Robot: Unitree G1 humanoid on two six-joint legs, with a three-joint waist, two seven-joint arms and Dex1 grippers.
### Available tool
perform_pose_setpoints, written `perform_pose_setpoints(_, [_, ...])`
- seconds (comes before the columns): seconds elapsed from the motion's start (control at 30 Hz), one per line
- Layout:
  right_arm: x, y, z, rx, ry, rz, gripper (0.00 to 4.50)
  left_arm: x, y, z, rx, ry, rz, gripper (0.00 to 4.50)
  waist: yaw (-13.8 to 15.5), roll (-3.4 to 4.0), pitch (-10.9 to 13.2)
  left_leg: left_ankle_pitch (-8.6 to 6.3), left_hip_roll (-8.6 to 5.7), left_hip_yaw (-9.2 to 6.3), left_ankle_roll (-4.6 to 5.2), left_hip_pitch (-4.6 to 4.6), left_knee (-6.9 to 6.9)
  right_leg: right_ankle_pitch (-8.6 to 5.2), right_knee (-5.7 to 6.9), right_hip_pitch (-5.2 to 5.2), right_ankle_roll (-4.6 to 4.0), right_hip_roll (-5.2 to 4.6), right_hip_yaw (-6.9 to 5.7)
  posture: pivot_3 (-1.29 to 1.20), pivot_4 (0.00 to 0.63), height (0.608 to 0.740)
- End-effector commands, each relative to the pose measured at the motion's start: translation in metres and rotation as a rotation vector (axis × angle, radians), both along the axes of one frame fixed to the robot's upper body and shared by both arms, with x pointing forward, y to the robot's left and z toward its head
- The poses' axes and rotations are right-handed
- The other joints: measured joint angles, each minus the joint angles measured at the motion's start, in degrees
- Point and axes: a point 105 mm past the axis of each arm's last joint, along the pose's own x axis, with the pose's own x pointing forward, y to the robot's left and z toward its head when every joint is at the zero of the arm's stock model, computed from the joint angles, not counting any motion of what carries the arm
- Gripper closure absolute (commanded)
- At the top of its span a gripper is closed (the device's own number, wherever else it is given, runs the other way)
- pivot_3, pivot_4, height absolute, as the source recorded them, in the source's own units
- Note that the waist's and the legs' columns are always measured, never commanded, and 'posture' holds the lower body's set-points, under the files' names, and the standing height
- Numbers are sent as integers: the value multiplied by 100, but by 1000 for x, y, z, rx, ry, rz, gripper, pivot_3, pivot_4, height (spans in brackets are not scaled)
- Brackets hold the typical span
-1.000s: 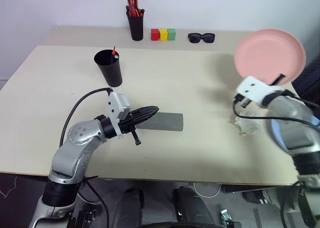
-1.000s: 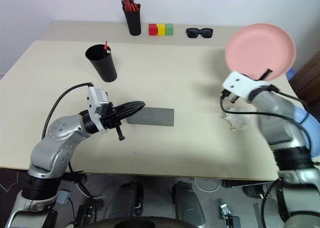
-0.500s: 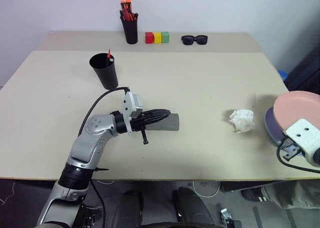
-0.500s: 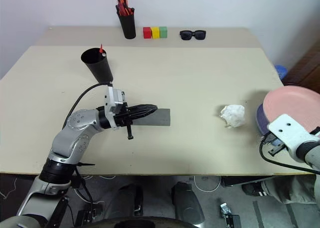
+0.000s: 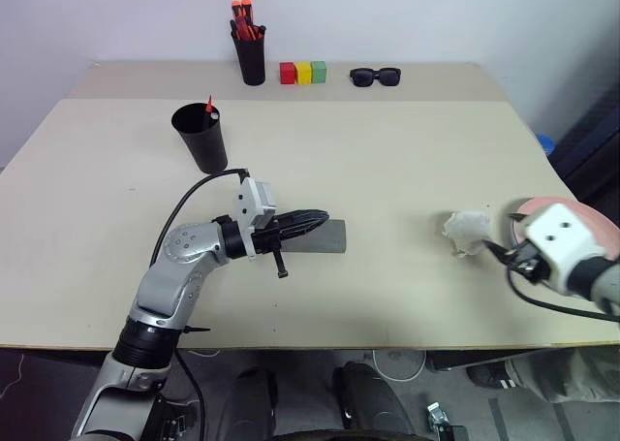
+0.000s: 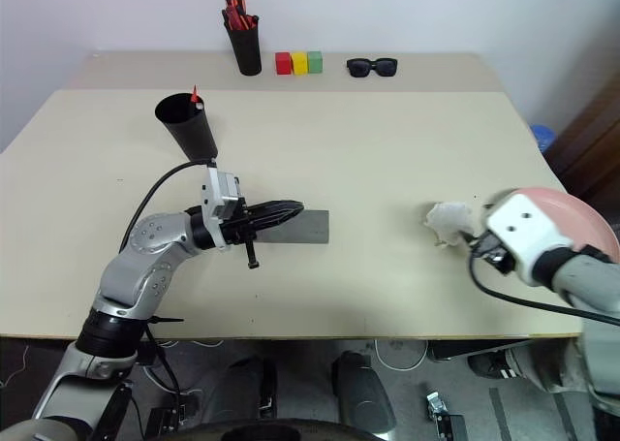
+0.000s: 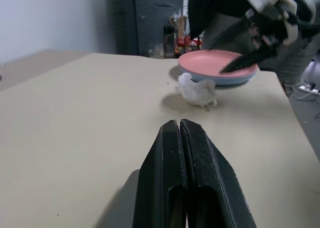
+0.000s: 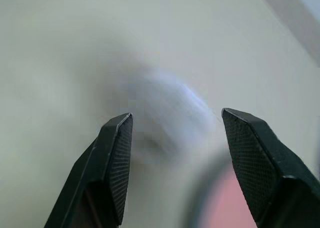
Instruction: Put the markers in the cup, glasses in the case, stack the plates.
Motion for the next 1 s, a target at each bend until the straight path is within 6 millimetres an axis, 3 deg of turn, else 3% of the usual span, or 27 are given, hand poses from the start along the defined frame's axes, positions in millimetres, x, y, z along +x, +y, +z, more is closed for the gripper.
perform_pose_setpoints(0.03, [16,-2,-15,-10,-19,-78,1647,-3,2,13,-23,-60,22,4500,12,0,0,0,0,1,0,-1,1,0,-1,0,0,-1,0,0,150,732])
perform_pose_setpoints(0.23, [29,-23,-44,-87,-1,-202,1647,-2,2,15,-34,-63,55,4500,59,0,0,-2,-4,5,3,-5,2,-8,-4,-2,-13,-6,1,0,150,732])
perform_pose_setpoints(0.33, [30,-28,-48,-130,1,-215,2519,-3,2,15,-36,-63,60,4500,44,0,0,-2,-3,4,4,-5,1,-7,-3,-2,-11,-5,1,0,150,732])
perform_pose_setpoints(0.47, [32,-32,-41,-154,-37,-237,4453,-3,2,15,-40,-60,63,4500,34,0,0,-2,-3,4,4,-5,1,-1,-3,-2,0,-5,1,0,150,732])
perform_pose_setpoints(0.57, [35,-38,-26,-185,-91,-262,4453,-2,0,15,-42,-59,59,4500,36,0,0,-2,-3,4,4,-5,1,-1,-2,-3,0,-5,1,0,150,732])
perform_pose_setpoints(0.67, [38,-44,3,-152,-172,-297,4453,0,-2,16,-44,-56,50,4500,31,0,0,-2,-3,5,4,-5,1,-1,-3,-3,0,-5,2,0,150,732])
perform_pose_setpoints(0.8, [31,-70,31,-141,-227,-425,4453,2,-2,17,-46,-53,36,4500,44,0,0,-2,-4,4,4,-5,1,-1,-2,-4,0,-5,2,0,150,732])
perform_pose_setpoints(0.9, [17,-102,34,-190,-204,-555,4453,3,-5,17,-49,-45,21,4500,71,0,0,-5,-4,5,8,-6,0,-2,-5,-3,2,-5,2,0,150,732])
perform_pose_setpoints(1.0, [7,-116,25,-206,-163,-616,4453,4,-9,16,-52,-42,2,4500,110,-1,0,-7,-4,6,12,-6,-1,-3,-6,-4,2,-5,2,0,150,732])
